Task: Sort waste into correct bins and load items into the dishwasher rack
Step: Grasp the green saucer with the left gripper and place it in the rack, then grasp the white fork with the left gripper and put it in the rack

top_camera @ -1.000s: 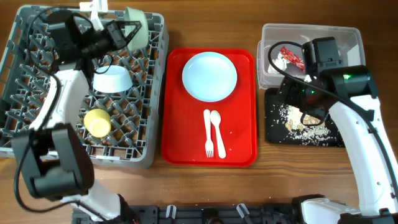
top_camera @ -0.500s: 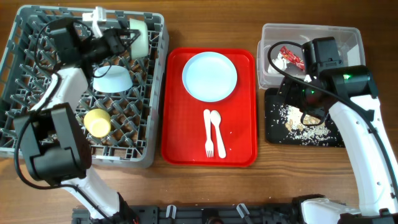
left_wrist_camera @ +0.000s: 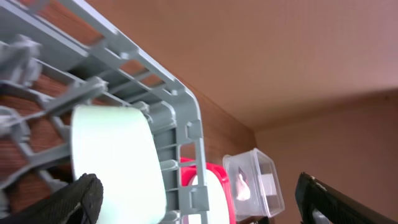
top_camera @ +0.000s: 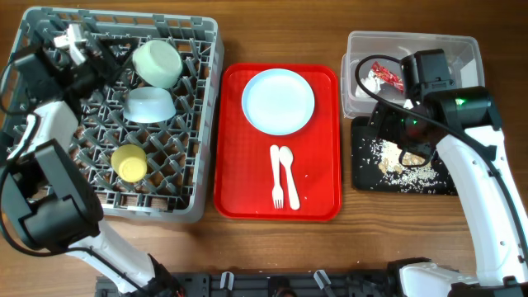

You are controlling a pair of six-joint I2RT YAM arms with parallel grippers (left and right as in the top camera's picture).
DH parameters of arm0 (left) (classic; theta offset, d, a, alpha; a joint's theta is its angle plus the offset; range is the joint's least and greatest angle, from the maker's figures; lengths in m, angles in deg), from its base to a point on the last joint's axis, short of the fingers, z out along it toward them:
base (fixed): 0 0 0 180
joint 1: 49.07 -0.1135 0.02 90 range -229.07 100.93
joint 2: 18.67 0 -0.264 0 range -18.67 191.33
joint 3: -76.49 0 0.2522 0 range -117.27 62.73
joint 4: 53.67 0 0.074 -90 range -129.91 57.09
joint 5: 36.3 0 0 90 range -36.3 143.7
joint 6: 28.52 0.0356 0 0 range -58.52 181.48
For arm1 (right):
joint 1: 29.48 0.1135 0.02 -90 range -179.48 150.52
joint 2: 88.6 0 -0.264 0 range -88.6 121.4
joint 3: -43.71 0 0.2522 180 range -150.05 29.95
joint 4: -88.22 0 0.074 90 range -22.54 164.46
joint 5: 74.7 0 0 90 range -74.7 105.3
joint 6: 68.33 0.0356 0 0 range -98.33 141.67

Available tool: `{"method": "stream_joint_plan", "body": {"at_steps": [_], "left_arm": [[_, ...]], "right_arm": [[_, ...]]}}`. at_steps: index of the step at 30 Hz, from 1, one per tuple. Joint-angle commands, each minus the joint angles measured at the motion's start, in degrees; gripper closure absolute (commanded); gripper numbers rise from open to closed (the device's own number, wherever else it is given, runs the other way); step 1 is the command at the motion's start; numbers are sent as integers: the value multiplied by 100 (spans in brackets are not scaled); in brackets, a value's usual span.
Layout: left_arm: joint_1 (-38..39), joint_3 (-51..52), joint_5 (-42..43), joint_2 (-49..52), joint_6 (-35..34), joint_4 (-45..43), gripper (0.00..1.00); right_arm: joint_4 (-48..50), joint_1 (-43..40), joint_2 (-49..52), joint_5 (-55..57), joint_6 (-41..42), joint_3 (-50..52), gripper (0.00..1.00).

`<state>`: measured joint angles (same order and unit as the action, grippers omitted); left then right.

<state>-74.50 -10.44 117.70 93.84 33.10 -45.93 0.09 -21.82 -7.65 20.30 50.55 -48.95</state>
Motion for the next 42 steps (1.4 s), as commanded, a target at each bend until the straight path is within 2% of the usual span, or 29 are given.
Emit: {"method": "stream_joint_plan", "body": {"at_steps": [1,5,7,9,11,13,15,19,23,26,28,32,39,42], "left_arm": [[-295,-46,111,-234,44,57,0],[-393,-46,79,-761,50,280,0],[-348,-46,-35,-1119,98,678,0],[-216,-46,-608,-1467,181,1357,0],[61,-46,-1499,-1840,420,2199,0],[866,-46,-3213,-2452,463,3453,0],[1386,-46,-3847,-2693,557,3919,0],[2903,-46,-5429,-2953,546,4968,0],[3976,-13,-5637,-2870,472,5657,0],[4699,9,-5676,-2708,-83,6133,0],[5154,9,-5831,-2465,-841,6376,0],[5742,9,-6011,-1993,-1283,6365,0],[6575,9,-6186,-988,-1309,6000,0],[6804,9,-6555,-581,-1307,5960,3]], "right_arm": [[-9,-13,-17,11,-39,7,11],[-2,-13,-17,11,-37,7,11],[-4,-13,-17,-146,-42,7,6],[-2,-13,-17,-302,-46,7,1],[-4,-15,-17,-352,-68,7,1],[-11,-15,-17,-422,-199,7,0],[-28,-20,-17,-415,-208,4,0],[-79,-354,-17,-420,-243,4,0],[-170,-920,-17,-529,-680,4,0],[-216,-1222,-17,-531,-942,4,0],[-212,-1338,-17,-529,-964,4,0],[-197,-1342,-17,-529,-990,4,0],[-201,-1342,-17,-529,-1091,4,0],[-199,-1342,-17,-529,-1091,4,0]]}}
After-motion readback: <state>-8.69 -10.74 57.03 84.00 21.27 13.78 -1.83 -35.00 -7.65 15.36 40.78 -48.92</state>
